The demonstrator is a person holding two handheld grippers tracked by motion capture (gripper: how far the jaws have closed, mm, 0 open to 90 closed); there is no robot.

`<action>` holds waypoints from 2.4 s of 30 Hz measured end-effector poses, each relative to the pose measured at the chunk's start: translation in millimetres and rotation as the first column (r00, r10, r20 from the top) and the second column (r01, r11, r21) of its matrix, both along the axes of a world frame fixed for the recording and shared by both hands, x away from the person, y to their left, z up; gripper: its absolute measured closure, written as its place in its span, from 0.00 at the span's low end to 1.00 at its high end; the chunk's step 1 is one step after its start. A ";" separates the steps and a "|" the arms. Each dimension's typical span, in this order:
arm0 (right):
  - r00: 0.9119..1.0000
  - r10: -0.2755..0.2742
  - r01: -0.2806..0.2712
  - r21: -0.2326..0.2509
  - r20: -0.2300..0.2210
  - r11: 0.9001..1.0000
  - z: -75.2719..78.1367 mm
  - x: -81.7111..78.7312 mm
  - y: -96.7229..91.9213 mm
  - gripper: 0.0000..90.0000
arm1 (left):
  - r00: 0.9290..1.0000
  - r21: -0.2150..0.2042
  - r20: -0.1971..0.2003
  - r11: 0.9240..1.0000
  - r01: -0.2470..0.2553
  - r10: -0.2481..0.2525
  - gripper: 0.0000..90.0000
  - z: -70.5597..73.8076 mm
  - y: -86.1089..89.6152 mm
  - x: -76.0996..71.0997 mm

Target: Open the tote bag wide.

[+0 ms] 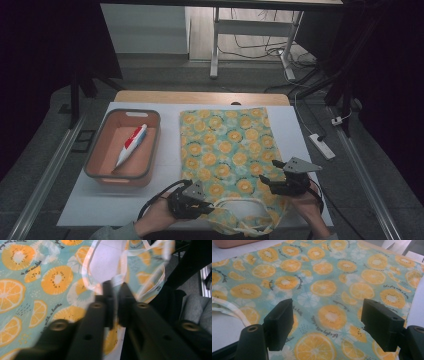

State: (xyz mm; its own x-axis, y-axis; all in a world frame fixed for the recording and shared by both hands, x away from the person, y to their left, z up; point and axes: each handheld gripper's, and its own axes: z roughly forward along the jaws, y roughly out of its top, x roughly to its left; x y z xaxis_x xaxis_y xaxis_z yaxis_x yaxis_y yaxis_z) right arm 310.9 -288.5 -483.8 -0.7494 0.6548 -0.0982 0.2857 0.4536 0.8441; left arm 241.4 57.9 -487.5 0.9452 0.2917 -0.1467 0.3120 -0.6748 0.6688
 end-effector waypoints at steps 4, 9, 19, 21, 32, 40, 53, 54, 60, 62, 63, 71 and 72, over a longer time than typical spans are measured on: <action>1.000 0.003 -0.003 0.000 0.003 1.000 1.4 -1.3 0.1 0.29 | 1.000 -0.048 0.001 0.998 -0.029 0.029 0.99 8.7 11.3 2.2; 1.000 0.015 -0.015 0.024 0.020 1.000 13.7 -6.7 0.2 0.30 | 0.993 -0.149 0.042 0.984 -0.100 0.108 0.99 40.9 41.6 9.3; 0.983 0.180 -0.179 0.048 -0.024 0.983 41.6 -32.9 23.6 0.28 | 0.967 -0.237 0.072 0.946 -0.222 0.245 0.99 67.8 73.2 35.5; 0.977 0.208 -0.207 0.021 -0.038 0.978 40.2 -38.1 33.1 0.26 | 0.964 -0.241 0.064 0.941 -0.236 0.258 0.99 67.8 74.1 42.5; 0.962 0.246 -0.258 -0.094 -0.122 0.962 25.5 -38.7 52.7 0.10 | 0.946 -0.245 0.056 0.923 -0.297 0.319 0.99 65.9 83.1 61.3; 0.974 0.194 -0.214 -0.200 -0.113 0.956 11.2 -30.7 57.1 0.09 | 0.944 -0.240 0.052 0.921 -0.305 0.326 0.99 64.0 86.2 64.5; 0.976 0.171 -0.197 -0.213 -0.136 0.957 -1.2 -14.6 49.6 0.95 | 0.942 -0.240 0.056 0.920 -0.309 0.331 0.99 63.7 86.6 64.7; 0.970 0.197 -0.223 -0.195 -0.144 0.955 4.7 -20.9 52.2 0.99 | 0.940 -0.244 0.055 0.917 -0.314 0.337 0.99 63.9 87.6 64.9; 0.957 0.278 -0.286 -0.102 -0.085 0.953 31.7 -44.1 63.6 0.99 | 0.925 -0.255 0.072 0.903 -0.345 0.373 0.99 68.4 91.0 72.1; 0.960 0.275 -0.278 -0.069 -0.052 0.958 41.7 -45.3 66.6 0.99 | 0.912 -0.247 0.104 0.898 -0.363 0.397 0.99 71.3 89.0 77.5; 0.968 0.251 -0.251 -0.052 -0.018 0.967 47.9 -40.5 66.4 0.99 | 0.905 -0.245 0.115 0.895 -0.373 0.408 0.99 72.5 87.4 81.0; 0.987 0.130 -0.126 0.040 -0.091 0.991 33.4 6.1 43.6 0.99 | 0.886 -0.197 0.130 0.887 -0.417 0.446 0.98 63.6 69.3 111.1; 0.988 0.116 -0.111 0.048 -0.106 0.993 28.7 11.5 40.4 0.99 | 0.885 -0.187 0.127 0.887 -0.422 0.448 0.98 60.8 67.0 113.9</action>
